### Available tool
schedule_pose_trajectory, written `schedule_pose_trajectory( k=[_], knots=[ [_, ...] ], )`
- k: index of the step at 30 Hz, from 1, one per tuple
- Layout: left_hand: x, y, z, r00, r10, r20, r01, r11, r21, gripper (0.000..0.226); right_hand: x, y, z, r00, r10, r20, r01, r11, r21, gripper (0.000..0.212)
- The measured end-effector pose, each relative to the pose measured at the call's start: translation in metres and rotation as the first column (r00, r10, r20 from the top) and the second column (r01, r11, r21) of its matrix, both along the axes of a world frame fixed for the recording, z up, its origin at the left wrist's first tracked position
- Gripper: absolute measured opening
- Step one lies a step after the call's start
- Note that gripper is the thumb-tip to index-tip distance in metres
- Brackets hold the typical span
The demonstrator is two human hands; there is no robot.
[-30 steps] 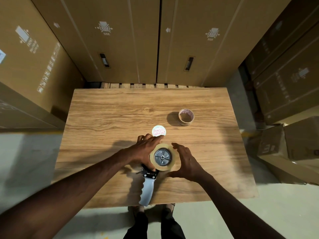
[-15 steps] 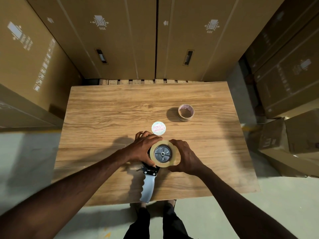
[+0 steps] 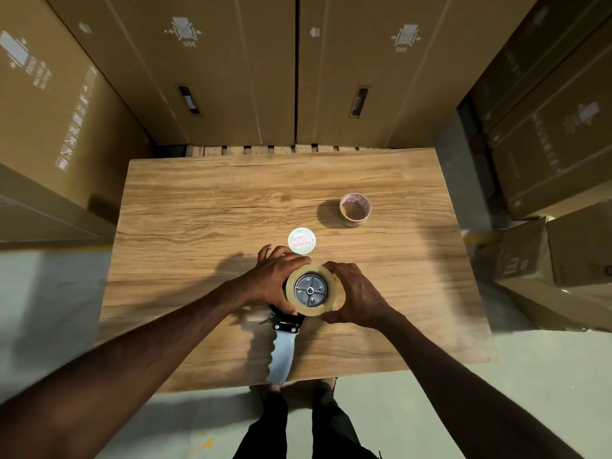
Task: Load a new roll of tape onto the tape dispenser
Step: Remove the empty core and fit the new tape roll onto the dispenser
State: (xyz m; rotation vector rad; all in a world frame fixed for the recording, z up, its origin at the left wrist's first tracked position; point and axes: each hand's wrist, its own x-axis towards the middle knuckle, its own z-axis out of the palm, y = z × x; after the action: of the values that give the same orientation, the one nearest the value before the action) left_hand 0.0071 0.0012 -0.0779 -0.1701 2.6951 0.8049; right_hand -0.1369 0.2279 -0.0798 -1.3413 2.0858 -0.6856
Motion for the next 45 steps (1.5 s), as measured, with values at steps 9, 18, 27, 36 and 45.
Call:
schedule_pose_trajectory(
  k=[9, 18, 27, 36, 45],
  knots=[
    [-0.003, 0.0, 0.0, 1.0, -0.013, -0.005, 0.013, 1.0, -0.008, 0.119, -0.001, 0.001, 0.0, 1.0, -0.001, -0.015, 0.001, 1.0, 0.02, 0.11],
    [-0.003, 0.001, -0.002, 1.0, -0.015, 0.023, 0.016, 0.999, -0.039, 0.12, -0.003, -0.001, -0.001, 1.0, -0.001, -0.013, 0.001, 0.999, 0.044, 0.11],
    [-0.001, 0.009, -0.013, 0.998, 0.015, 0.061, -0.012, 0.999, -0.047, 0.119, 0.003, 0.0, -0.008, 1.0, -0.02, -0.004, 0.021, 0.998, 0.053, 0.11],
    [-0.003, 0.006, -0.014, 0.996, -0.003, 0.094, 0.01, 0.998, -0.067, 0.118, 0.003, -0.003, -0.008, 1.0, -0.017, 0.004, 0.017, 0.996, 0.083, 0.106],
    [-0.015, -0.001, -0.006, 0.974, -0.038, 0.224, 0.033, 0.999, 0.027, 0.116, 0.007, -0.002, -0.013, 0.999, -0.042, -0.001, 0.042, 0.993, 0.107, 0.108]
  ],
)
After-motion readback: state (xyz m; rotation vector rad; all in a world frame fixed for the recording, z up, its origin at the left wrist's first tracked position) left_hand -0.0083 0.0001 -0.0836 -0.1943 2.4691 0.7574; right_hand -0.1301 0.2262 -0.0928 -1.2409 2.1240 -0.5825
